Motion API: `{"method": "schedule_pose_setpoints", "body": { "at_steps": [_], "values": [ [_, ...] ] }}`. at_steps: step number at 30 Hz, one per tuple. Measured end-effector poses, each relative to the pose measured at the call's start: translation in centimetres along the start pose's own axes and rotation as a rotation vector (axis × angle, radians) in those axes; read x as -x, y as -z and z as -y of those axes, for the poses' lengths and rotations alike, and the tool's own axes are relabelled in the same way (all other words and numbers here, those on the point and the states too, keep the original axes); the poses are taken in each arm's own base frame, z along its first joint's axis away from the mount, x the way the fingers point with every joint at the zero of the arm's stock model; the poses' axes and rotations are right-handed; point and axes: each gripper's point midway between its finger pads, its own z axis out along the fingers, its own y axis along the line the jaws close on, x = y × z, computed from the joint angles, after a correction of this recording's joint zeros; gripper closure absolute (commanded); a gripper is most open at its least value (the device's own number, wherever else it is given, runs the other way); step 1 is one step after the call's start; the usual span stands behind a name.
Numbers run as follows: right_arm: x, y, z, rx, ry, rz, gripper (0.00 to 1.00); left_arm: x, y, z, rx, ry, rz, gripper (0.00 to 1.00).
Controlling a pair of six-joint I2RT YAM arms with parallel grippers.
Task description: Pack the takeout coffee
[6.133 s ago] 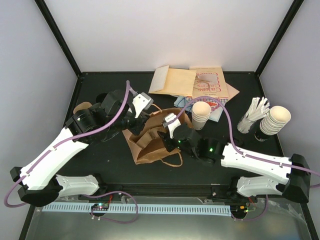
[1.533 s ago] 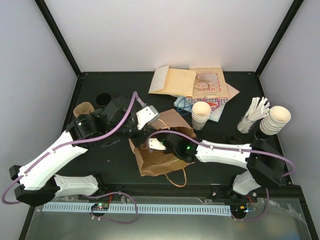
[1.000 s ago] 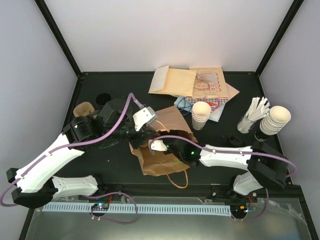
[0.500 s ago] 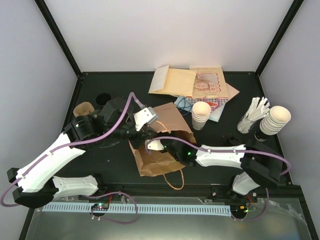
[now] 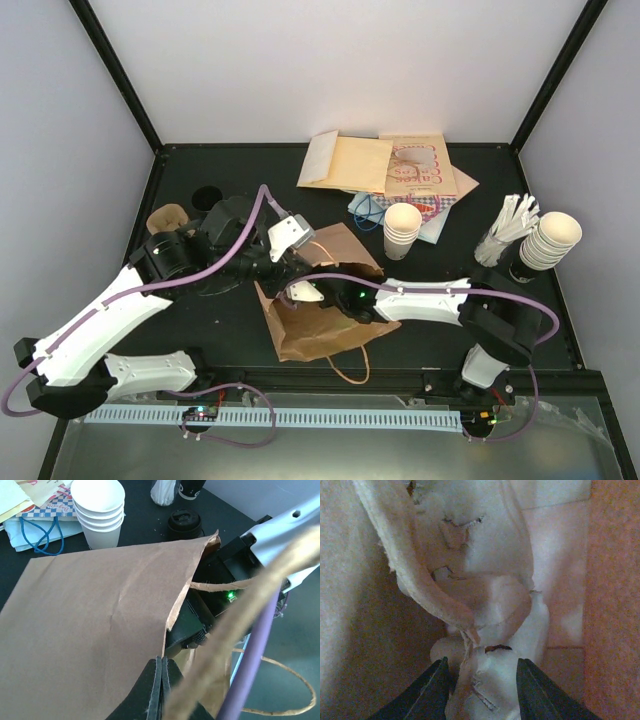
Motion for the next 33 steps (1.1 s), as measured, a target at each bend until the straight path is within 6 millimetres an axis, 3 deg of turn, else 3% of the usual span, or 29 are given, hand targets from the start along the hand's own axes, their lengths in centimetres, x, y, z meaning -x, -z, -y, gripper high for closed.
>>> {"method": "schedule_pose_setpoints", "body": {
  "at_steps": [3, 6, 14, 19, 27, 33],
  "values": [
    [-0.3, 0.3, -1.0, 0.053, 0.002, -0.003, 0.57, -0.1, -0.1, 0.0, 0.0, 0.001, -0.003, 0.99],
    [-0.4, 1.2, -1.4, 0.09, -0.013, 0.006, 0.46, 0.0, -0.1, 0.0, 0.0, 0.001, -0.001, 0.98],
    [0.6, 5.1, -0.1, 0.13, -0.127, 0.107, 0.37, -0.1, -0.5, -0.1, 0.0, 0.004, -0.012, 0.98],
    [0.9, 6.0, -0.8, 0.205, -0.24, 0.119, 0.37, -0.2, -1.0, -0.1, -0.004, 0.013, -0.024, 0.99],
    [2.5, 6.5, 0.5, 0.254, -0.564, 0.102, 0.38, 1.1, -0.6, -1.1, 0.041, 0.059, 0.034, 0.98],
    [2.4, 6.1, 0.2, 0.254, -0.753, 0.079, 0.53, 1.6, -0.5, -2.1, 0.099, 0.066, 0.062, 0.98]
  ]
}}
